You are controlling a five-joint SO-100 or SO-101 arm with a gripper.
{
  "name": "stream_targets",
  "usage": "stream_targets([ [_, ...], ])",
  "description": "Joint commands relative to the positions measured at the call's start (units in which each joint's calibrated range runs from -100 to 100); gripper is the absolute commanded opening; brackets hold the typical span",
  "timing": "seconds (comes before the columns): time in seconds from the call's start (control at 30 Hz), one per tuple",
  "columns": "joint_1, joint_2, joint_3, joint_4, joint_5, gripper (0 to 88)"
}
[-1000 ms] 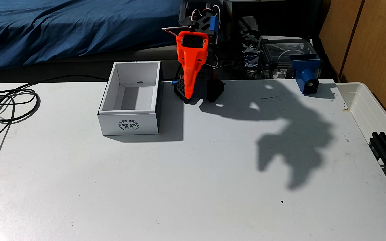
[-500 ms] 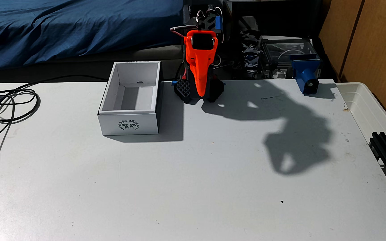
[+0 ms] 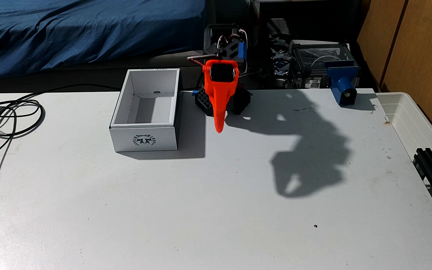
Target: Grab the blue brick and place in box
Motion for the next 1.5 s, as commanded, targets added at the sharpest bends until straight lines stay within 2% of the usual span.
stream_targets([
  [0.0, 0.95, -0.59, 2.88, -5.22, 0.24, 0.8],
  [0.27, 0.51, -0.59, 5.19, -7.28, 0.18, 0.8],
  [0.73, -4.99, -0.59, 5.19, 8.48, 0.24, 0.8],
  [1.47, -5.21, -0.59, 5.19, 8.74, 0.18, 0.8],
])
